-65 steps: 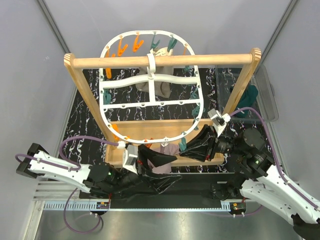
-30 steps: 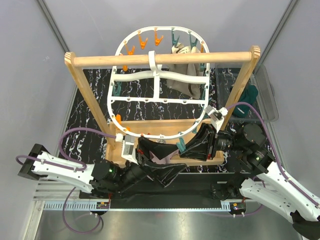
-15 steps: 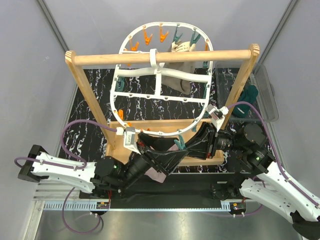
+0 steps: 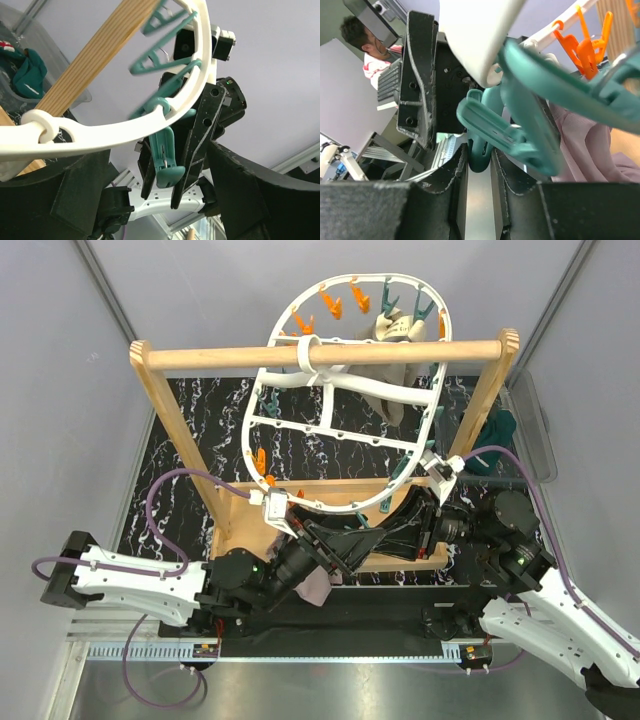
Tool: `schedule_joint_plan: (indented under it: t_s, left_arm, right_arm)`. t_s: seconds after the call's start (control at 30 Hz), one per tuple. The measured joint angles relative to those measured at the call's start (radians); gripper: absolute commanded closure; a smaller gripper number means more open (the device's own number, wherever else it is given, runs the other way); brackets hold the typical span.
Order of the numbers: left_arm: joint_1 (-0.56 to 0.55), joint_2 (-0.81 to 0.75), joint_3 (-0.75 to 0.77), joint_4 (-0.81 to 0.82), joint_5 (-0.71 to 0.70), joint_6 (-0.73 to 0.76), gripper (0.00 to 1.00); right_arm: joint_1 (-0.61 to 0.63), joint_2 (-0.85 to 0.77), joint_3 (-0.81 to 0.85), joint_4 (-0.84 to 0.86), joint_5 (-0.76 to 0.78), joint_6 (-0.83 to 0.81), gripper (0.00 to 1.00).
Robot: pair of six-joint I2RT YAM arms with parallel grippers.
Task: Clip the socks to the hanger
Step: Open the clamp at the hanger.
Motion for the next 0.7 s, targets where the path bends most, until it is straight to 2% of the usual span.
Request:
schedule_joint_plan:
  t_s: [0.2,0.3,0.37,0.47,0.7]
  left_arm:
    - [0.009,-0.001,-0.018,0.012,-0.031,-0.047,0.22]
    - [0.010,-0.001,-0.023,0.002,-0.037,-0.064,0.23]
    - [0.010,-0.002,-0.021,-0.021,-0.047,-0.090,0.22]
    - [0.010,-0.007,-0.004,-0.120,-0.083,-0.169,0.21]
    - [0.008,-0.009,0.145,-0.434,-0.132,-0.348,0.17]
  right_arm:
    - [0.000,0.008,0.000,-0.040,0.007,-0.045,0.82]
    - [0.001,0.016,0.000,-0.035,0.008,-0.055,0.87]
    - [0.002,0.018,0.000,-0.031,0.013,-0.056,0.99]
    - [0.004,0.015,0.000,-0.036,0.019,-0.073,1.00]
    - [0.009,0.022,0.012,-0.097,0.064,-0.179,1.00]
